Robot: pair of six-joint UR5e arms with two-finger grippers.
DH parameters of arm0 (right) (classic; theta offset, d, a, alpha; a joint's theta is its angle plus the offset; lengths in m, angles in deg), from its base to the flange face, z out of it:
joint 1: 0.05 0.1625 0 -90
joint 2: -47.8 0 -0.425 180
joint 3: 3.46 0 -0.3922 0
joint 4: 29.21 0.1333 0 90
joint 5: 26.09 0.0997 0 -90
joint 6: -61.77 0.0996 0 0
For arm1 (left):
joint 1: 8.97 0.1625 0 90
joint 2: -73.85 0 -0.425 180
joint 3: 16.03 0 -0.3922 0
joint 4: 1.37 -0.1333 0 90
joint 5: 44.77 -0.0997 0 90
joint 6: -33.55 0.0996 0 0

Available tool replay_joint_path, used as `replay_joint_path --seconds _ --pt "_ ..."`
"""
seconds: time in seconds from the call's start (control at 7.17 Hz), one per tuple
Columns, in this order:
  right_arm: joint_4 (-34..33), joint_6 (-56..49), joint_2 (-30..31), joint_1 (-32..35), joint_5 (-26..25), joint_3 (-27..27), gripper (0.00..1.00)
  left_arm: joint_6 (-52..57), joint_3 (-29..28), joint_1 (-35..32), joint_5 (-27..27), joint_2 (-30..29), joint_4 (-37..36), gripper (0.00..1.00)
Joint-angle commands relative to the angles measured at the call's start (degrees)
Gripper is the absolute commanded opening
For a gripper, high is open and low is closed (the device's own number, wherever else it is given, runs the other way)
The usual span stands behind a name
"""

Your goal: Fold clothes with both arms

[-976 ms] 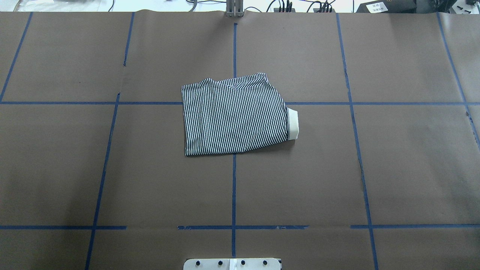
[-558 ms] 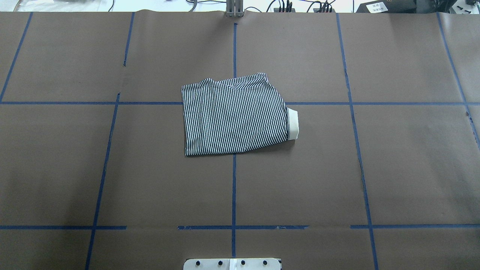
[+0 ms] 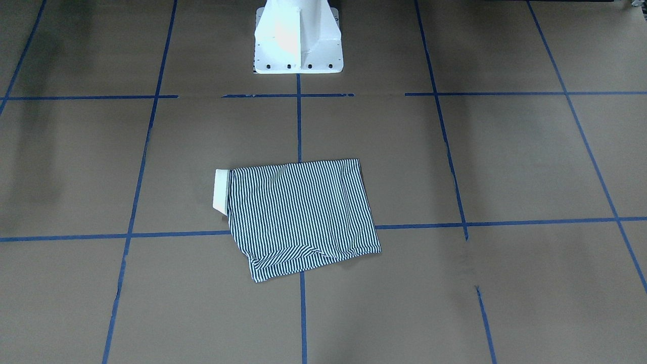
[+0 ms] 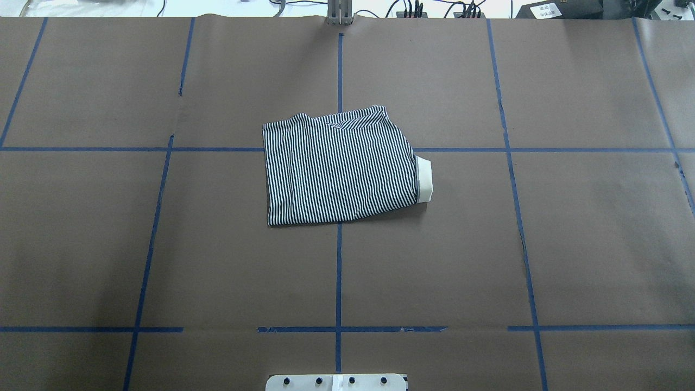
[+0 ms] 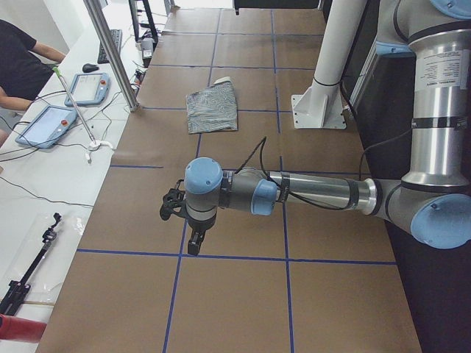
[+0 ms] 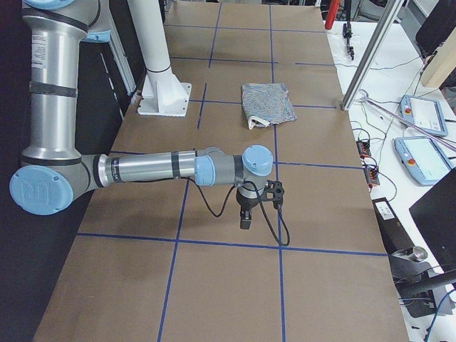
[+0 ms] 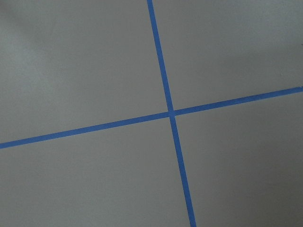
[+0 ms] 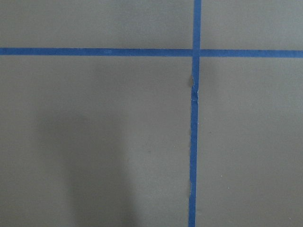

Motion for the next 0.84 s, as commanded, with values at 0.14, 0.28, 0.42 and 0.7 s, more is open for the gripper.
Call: replay_joint_path --seconds 0.14,0.28,0.42,0.7 --pt "0.1 0.4 0.0 -0.3 -0.2 -0.1 1.00 0.0 -0.1 0.7 0.5 0.1 -0.3 1.00" --pt "0.1 0.4 0.0 -0.3 -0.3 -0.3 1.00 0.0 0.9 0.7 0.6 0.1 -3.9 1.00" --pt "0.2 0.4 0.0 -0.3 -0.3 -0.3 1.00 0.0 5.8 0.7 0.6 0.1 -11.8 1.00" --pt "0.2 0.4 0.0 -0.3 -0.3 -0.3 1.00 0.0 7.9 0.9 0.6 0.1 -16.6 1.00"
